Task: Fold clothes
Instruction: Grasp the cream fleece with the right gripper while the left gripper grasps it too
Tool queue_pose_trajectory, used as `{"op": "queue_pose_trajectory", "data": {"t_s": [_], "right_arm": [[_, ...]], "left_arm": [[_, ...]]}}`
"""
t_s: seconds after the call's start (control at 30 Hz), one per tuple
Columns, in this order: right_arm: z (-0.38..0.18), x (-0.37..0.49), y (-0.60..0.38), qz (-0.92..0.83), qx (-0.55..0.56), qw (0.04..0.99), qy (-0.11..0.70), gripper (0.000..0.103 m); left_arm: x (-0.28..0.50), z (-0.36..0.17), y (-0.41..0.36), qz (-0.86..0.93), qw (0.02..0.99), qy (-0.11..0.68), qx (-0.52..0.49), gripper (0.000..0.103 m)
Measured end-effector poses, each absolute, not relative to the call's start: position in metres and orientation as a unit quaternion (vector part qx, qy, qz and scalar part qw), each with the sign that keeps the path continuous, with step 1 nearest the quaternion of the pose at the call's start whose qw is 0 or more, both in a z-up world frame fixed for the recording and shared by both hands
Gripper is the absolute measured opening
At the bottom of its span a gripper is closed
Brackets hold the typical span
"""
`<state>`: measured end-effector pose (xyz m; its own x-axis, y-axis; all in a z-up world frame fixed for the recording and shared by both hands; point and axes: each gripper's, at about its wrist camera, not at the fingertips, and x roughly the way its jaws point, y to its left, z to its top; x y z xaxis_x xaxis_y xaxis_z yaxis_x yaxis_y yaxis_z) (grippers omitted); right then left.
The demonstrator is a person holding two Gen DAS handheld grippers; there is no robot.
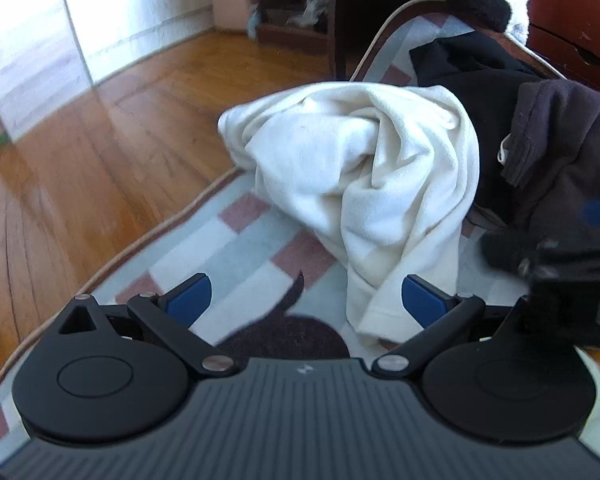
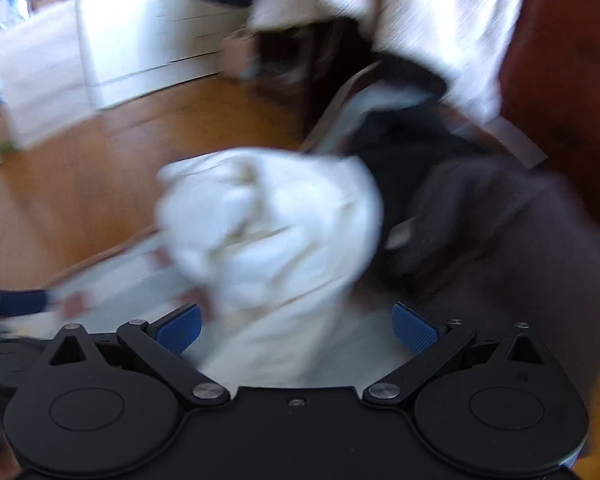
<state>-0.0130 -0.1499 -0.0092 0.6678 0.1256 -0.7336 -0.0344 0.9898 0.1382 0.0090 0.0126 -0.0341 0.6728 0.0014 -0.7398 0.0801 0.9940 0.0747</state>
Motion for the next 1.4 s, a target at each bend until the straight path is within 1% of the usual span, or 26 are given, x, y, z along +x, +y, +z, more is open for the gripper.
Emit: {"op": "queue_pose_trajectory", "data": {"t_s": [0.07,0.13,0.23,0.3,0.37,0.47,0.57,0.63,0.73,0.83,0.87,0.97,1.07,1.1,1.13,1.17,1.2,1.23,1.27,1.3,1.33,1.37,1.4], "right_arm": [[-0.023,-0.004,-0.157,0.089,0.106,0.893,0.429,0.103],[-0.037,0.006,-0.162,0.104,0.131,0.878,0.448,0.103],[-0.051,0.023,-0.171,0.112,0.133,0.883,0.436,0.103],[-0.059,0.041,-0.179,0.107,0.126,0.888,0.429,0.103],[-0.065,0.062,-0.187,0.101,0.12,0.892,0.425,0.103],[-0.064,0.094,-0.198,0.111,0.105,0.905,0.396,0.103],[-0.057,0.119,-0.197,0.139,0.08,0.912,0.379,0.103],[-0.053,0.135,-0.188,0.145,0.038,0.919,0.365,0.103],[-0.054,0.161,-0.174,0.144,-0.029,0.925,0.35,0.103],[-0.059,0.185,-0.168,0.17,-0.061,0.916,0.357,0.103],[-0.062,0.191,-0.166,0.168,-0.073,0.916,0.358,0.103],[-0.08,0.213,-0.162,0.135,-0.109,0.91,0.377,0.102],[-0.098,0.234,-0.162,0.13,-0.119,0.896,0.407,0.103],[-0.104,0.239,-0.164,0.136,-0.115,0.89,0.419,0.1],[-0.109,0.244,-0.169,0.145,-0.095,0.886,0.431,0.095],[-0.114,0.247,-0.176,0.158,-0.056,0.88,0.444,0.083],[-0.118,0.249,-0.185,0.17,-0.011,0.872,0.458,0.071],[-0.12,0.249,-0.191,0.177,0.02,0.868,0.464,0.068],[-0.121,0.246,-0.197,0.179,0.042,0.866,0.464,0.059],[-0.12,0.242,-0.201,0.185,0.059,0.865,0.463,0.05],[-0.118,0.236,-0.206,0.192,0.075,0.863,0.46,0.046],[-0.115,0.231,-0.21,0.207,0.092,0.859,0.459,0.043],[-0.111,0.225,-0.213,0.23,0.11,0.851,0.458,0.041]], "left_arm": [[0.015,-0.046,0.013,-0.021,0.91,0.41,0.059,0.103],[0.021,-0.057,0.018,-0.02,0.909,0.413,0.049,0.103],[0.03,-0.074,0.029,-0.018,0.913,0.408,0.018,0.103],[0.038,-0.087,0.041,-0.014,0.911,0.413,-0.01,0.1],[0.046,-0.1,0.055,-0.009,0.906,0.421,-0.048,0.093],[0.058,-0.109,0.069,-0.013,0.908,0.411,-0.085,0.092],[0.069,-0.114,0.068,-0.026,0.917,0.391,-0.069,0.094],[0.082,-0.115,0.065,-0.015,0.918,0.39,-0.067,0.094],[0.106,-0.119,0.068,-0.028,0.921,0.377,-0.09,0.094],[0.126,-0.123,0.069,-0.086,0.921,0.357,-0.127,0.091],[0.132,-0.124,0.068,-0.103,0.922,0.348,-0.133,0.088],[0.147,-0.127,0.065,-0.084,0.934,0.327,-0.116,0.087],[0.171,-0.137,0.074,-0.073,0.924,0.348,-0.143,0.087],[0.177,-0.142,0.08,-0.081,0.919,0.348,-0.167,0.087],[0.183,-0.147,0.085,-0.088,0.913,0.348,-0.193,0.089],[0.191,-0.159,0.093,-0.1,0.894,0.362,-0.245,0.096],[0.2,-0.171,0.101,-0.111,0.871,0.375,-0.296,0.099],[0.206,-0.187,0.106,-0.119,0.836,0.399,-0.358,0.1],[0.213,-0.203,0.111,-0.127,0.795,0.42,-0.417,0.098],[0.216,-0.218,0.113,-0.148,0.755,0.423,-0.478,0.096],[0.216,-0.228,0.113,-0.17,0.732,0.411,-0.517,0.078],[0.216,-0.236,0.113,-0.19,0.707,0.399,-0.552,0.064],[0.213,-0.234,0.113,-0.195,0.709,0.384,-0.559,0.059]]}}
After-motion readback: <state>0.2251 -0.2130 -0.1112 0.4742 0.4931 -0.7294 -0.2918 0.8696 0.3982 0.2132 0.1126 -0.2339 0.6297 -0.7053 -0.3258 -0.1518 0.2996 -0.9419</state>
